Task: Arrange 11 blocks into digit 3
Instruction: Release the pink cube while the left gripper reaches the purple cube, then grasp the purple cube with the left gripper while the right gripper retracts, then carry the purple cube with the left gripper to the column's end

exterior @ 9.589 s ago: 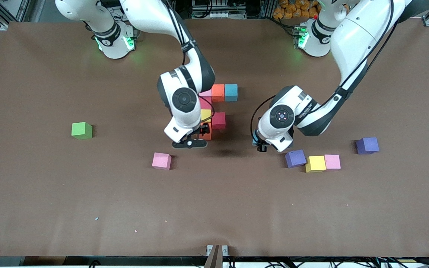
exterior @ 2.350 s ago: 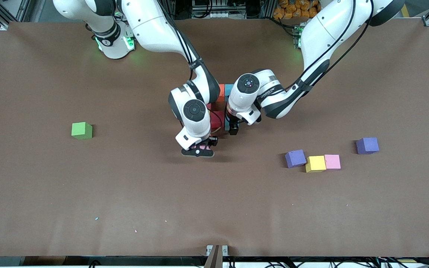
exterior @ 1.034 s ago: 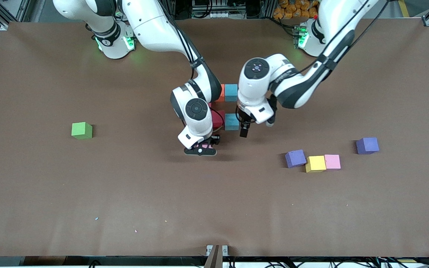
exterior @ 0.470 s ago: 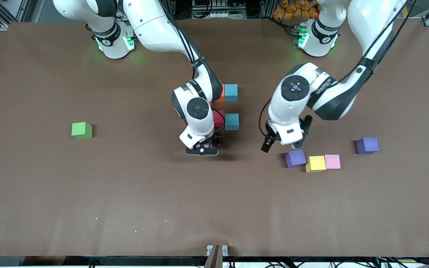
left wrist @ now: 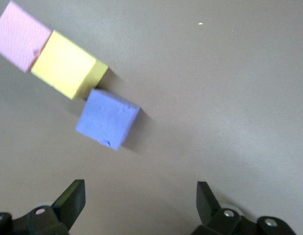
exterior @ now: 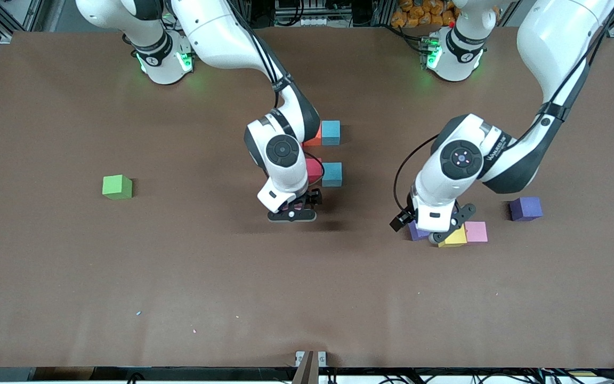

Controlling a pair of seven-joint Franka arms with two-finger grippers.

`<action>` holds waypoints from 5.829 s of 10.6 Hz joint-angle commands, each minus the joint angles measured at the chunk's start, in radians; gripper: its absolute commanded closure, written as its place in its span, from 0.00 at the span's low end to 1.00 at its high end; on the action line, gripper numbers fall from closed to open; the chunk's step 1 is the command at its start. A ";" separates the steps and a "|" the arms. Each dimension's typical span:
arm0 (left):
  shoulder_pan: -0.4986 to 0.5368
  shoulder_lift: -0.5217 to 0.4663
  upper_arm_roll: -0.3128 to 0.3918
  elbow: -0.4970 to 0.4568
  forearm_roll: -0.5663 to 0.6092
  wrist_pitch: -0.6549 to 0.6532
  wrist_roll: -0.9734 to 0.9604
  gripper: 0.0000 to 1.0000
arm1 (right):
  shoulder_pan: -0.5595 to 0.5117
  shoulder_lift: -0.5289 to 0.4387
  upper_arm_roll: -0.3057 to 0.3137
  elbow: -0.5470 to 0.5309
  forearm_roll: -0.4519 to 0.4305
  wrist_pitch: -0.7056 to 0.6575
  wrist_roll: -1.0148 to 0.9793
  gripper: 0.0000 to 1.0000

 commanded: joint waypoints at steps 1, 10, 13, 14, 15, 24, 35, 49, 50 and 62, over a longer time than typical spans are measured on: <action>-0.006 0.018 0.012 0.021 0.002 -0.024 0.164 0.00 | -0.007 -0.082 -0.021 -0.014 -0.016 -0.100 -0.027 0.00; -0.007 0.100 0.121 0.039 0.002 -0.009 0.542 0.00 | 0.005 -0.434 -0.121 -0.271 -0.219 -0.260 -0.171 0.00; -0.007 0.115 0.126 0.038 -0.010 0.021 0.518 0.00 | -0.007 -0.594 -0.124 -0.383 -0.301 -0.281 -0.206 0.00; -0.006 0.120 0.129 0.038 -0.014 0.023 0.516 0.00 | -0.018 -0.623 -0.136 -0.385 -0.322 -0.336 -0.217 0.00; -0.007 0.120 0.127 0.038 -0.015 0.026 0.515 0.00 | -0.022 -0.660 -0.160 -0.385 -0.353 -0.380 -0.228 0.00; -0.012 0.170 0.135 0.029 -0.007 0.086 0.469 0.00 | -0.679 -0.789 0.202 -0.232 -0.408 -0.664 -0.464 0.00; -0.026 0.186 0.134 0.061 -0.013 0.084 0.298 1.00 | -0.976 -0.890 0.439 -0.293 -0.321 -0.672 -0.458 0.00; -0.432 0.250 0.187 0.260 -0.169 0.086 -1.014 1.00 | -0.966 -0.902 0.254 -0.341 -0.350 -0.700 -0.544 0.00; -0.440 0.253 0.187 0.260 -0.171 0.087 -1.077 1.00 | -0.961 -0.902 0.254 -0.342 -0.350 -0.700 -0.544 0.00; -0.529 0.290 0.223 0.254 -0.217 0.144 -1.185 1.00 | -0.952 -0.903 0.261 -0.344 -0.352 -0.700 -0.535 0.00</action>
